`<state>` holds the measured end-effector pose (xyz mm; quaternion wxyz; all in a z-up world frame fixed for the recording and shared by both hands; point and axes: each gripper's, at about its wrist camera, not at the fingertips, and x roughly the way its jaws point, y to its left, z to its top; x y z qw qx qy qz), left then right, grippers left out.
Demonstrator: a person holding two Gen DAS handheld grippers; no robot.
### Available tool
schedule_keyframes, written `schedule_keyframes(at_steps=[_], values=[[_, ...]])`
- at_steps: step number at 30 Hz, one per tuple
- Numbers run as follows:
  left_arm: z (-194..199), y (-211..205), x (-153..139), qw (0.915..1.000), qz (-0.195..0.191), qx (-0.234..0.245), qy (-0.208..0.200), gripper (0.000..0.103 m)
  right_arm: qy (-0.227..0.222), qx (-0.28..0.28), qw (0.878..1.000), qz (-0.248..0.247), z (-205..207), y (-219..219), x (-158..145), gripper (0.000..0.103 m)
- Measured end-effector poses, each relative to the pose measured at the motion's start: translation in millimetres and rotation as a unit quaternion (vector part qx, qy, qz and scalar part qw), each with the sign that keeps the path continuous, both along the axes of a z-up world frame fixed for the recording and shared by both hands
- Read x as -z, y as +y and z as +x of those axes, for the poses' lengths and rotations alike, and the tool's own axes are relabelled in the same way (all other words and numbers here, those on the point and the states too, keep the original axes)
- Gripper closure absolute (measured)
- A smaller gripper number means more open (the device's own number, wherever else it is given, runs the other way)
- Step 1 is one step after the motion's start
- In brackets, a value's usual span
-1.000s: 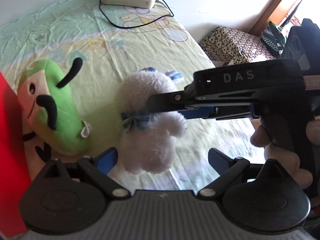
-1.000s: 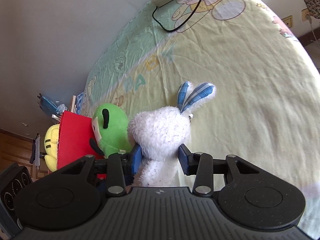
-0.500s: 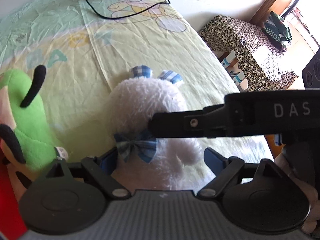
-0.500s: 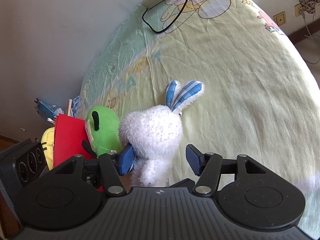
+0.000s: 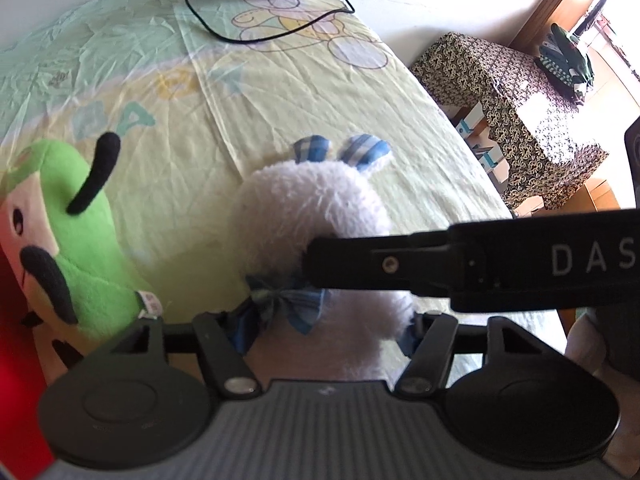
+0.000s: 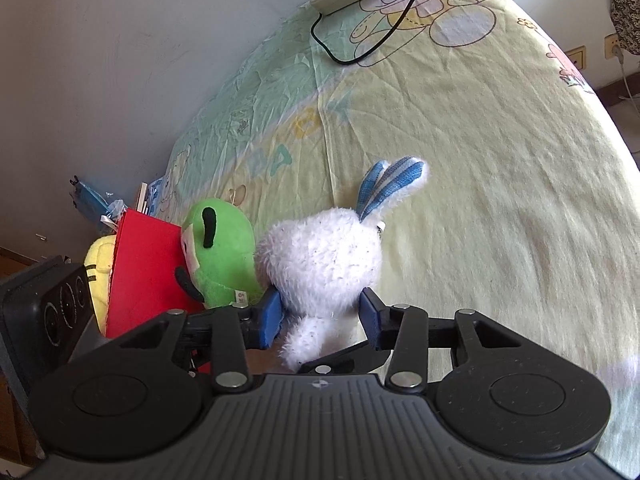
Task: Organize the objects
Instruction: 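Lift the white bunny and carry it toward the red box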
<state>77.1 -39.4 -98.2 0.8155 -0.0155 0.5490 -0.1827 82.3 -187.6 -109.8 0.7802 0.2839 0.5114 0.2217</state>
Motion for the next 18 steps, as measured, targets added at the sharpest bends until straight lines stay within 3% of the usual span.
schedule_keyframes(at_steps=[18], values=[[-52.0, 9.1, -37.8, 0.9987, -0.002, -0.02, -0.048, 0.04, -0.063, -0.025, 0.997, -0.031, -49.9, 23.7, -43.2, 0.058]])
